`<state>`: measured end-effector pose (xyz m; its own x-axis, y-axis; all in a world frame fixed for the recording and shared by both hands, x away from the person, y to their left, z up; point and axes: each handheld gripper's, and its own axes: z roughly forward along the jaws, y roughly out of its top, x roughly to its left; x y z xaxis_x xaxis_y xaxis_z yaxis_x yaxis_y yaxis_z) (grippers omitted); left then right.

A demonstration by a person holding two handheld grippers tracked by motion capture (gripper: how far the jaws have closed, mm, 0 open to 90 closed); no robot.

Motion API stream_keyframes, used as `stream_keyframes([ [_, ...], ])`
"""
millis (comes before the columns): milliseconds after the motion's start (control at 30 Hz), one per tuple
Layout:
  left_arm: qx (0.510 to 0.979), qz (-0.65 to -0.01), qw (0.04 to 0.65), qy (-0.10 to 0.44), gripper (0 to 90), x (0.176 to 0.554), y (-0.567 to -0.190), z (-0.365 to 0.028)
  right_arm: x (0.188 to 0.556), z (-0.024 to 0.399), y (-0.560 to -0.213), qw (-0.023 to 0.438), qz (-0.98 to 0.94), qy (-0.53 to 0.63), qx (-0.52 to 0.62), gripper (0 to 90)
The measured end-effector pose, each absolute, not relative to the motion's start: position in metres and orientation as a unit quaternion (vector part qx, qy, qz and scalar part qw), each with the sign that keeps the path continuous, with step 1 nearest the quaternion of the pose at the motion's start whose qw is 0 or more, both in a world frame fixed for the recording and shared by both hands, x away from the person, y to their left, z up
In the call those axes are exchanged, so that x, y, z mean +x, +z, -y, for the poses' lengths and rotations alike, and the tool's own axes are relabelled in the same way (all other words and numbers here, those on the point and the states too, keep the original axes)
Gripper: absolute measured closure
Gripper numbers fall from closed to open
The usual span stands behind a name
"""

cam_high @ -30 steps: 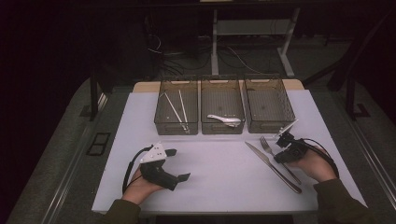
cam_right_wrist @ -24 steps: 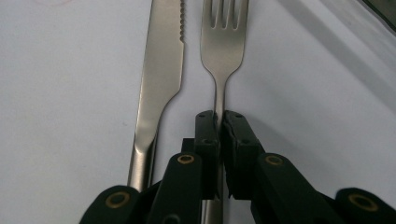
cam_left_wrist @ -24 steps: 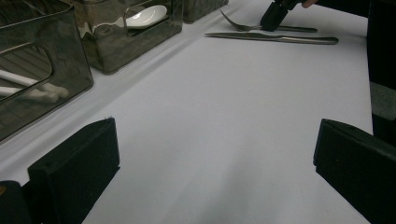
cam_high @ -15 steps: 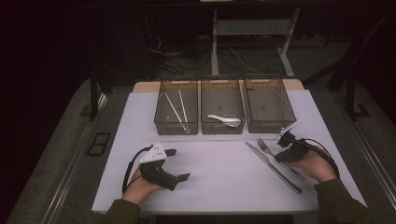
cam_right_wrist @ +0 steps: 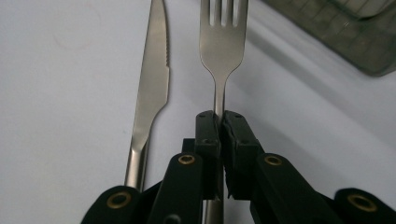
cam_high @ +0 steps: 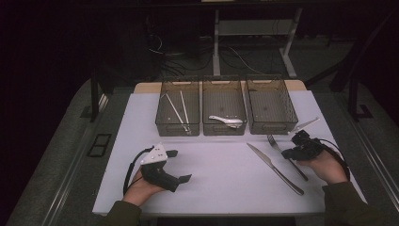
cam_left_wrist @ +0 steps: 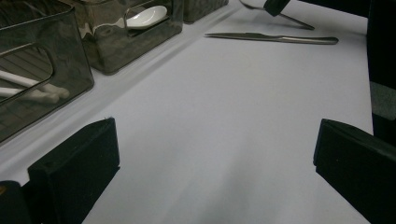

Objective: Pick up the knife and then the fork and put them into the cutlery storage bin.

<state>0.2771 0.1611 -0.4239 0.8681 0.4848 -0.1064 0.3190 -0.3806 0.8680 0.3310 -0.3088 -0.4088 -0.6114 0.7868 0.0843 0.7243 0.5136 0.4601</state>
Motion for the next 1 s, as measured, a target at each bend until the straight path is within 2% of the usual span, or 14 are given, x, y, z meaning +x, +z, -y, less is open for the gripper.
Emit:
stream_keyframes([
  [633, 0.826, -0.243, 0.502, 0.084, 0.0, 0.278, -0.423, -0.162, 0.315, 0.339, -0.380, 0.111, -0.796, 0.383, 0.456, 85.4],
  [1000, 0.827, -0.244, 0.499, 0.084, 0.0, 0.279, -0.424, -0.161, 0.316, 0.348, -0.374, 0.129, -0.766, 0.421, 0.468, 85.3],
])
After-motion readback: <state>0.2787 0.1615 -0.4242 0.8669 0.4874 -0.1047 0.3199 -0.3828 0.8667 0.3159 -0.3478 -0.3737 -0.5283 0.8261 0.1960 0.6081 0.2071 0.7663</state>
